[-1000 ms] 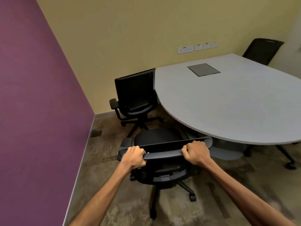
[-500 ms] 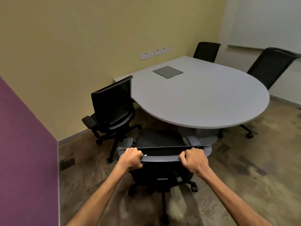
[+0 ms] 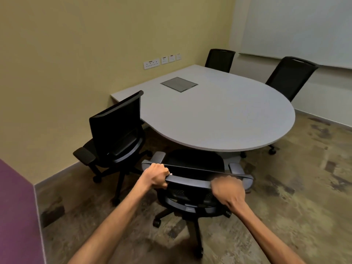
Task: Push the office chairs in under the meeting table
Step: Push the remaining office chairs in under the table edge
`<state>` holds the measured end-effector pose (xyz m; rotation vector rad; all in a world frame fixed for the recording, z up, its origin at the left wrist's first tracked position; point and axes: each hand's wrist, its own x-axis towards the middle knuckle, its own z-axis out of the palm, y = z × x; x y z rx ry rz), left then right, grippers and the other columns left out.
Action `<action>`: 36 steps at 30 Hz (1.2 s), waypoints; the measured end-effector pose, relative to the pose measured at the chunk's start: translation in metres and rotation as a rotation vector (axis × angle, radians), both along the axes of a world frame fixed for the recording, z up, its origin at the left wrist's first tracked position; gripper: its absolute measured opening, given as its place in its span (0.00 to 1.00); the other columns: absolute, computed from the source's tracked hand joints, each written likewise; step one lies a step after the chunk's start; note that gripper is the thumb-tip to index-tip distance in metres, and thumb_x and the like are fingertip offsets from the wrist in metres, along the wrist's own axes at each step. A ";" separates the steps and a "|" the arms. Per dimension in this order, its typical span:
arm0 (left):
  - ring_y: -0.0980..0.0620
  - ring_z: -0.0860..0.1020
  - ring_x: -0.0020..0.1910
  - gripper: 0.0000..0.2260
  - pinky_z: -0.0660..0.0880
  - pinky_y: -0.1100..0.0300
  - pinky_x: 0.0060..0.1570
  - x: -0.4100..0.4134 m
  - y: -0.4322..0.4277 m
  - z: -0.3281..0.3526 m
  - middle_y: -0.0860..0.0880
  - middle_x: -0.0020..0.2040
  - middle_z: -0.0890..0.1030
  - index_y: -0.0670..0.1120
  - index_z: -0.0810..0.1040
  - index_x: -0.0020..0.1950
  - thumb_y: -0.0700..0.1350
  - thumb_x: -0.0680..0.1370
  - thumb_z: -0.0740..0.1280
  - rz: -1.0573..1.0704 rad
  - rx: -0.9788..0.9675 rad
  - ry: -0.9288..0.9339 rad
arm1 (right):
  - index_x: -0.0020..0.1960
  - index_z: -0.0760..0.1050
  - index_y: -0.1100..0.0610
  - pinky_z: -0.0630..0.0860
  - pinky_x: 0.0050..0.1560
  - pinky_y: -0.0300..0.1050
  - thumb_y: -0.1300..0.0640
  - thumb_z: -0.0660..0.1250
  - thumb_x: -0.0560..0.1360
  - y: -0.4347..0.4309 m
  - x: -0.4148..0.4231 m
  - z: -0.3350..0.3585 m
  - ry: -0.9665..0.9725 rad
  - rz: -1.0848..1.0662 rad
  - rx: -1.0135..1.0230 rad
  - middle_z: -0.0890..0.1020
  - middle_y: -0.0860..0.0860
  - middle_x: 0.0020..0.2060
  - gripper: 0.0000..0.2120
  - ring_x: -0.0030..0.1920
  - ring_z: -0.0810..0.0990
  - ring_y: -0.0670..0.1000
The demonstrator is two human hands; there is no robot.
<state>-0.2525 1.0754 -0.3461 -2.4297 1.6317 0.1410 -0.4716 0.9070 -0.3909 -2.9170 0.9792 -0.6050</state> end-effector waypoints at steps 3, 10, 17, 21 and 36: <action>0.38 0.80 0.52 0.14 0.74 0.51 0.49 0.021 -0.024 0.004 0.41 0.51 0.83 0.41 0.81 0.51 0.49 0.72 0.67 -0.033 0.050 0.009 | 0.22 0.57 0.54 0.51 0.26 0.41 0.48 0.54 0.72 -0.010 0.015 0.003 0.001 -0.047 0.024 0.62 0.49 0.18 0.21 0.19 0.68 0.54; 0.38 0.80 0.52 0.13 0.74 0.50 0.49 0.064 -0.061 -0.002 0.40 0.51 0.83 0.42 0.82 0.50 0.48 0.72 0.66 -0.083 0.010 -0.030 | 0.22 0.63 0.55 0.56 0.27 0.42 0.48 0.57 0.74 -0.033 0.051 0.008 0.073 -0.103 0.042 0.72 0.53 0.19 0.23 0.21 0.71 0.56; 0.39 0.79 0.53 0.13 0.72 0.49 0.50 0.098 -0.091 -0.004 0.41 0.52 0.82 0.44 0.81 0.52 0.49 0.73 0.65 -0.144 0.067 -0.066 | 0.22 0.63 0.55 0.55 0.27 0.42 0.48 0.56 0.76 -0.044 0.072 0.013 0.079 -0.111 0.079 0.66 0.51 0.19 0.25 0.20 0.67 0.54; 0.39 0.79 0.52 0.12 0.73 0.50 0.48 0.106 -0.109 -0.004 0.42 0.49 0.83 0.44 0.81 0.49 0.49 0.72 0.65 -0.155 0.054 -0.060 | 0.22 0.62 0.55 0.53 0.26 0.42 0.47 0.54 0.76 -0.059 0.079 0.015 0.080 -0.113 0.102 0.66 0.50 0.18 0.25 0.20 0.65 0.52; 0.40 0.79 0.49 0.13 0.69 0.52 0.44 0.133 -0.150 -0.018 0.43 0.47 0.83 0.46 0.82 0.50 0.50 0.70 0.65 -0.216 0.009 -0.065 | 0.21 0.56 0.55 0.45 0.24 0.42 0.52 0.58 0.73 -0.108 0.098 0.004 0.059 -0.134 0.075 0.56 0.47 0.18 0.24 0.19 0.57 0.49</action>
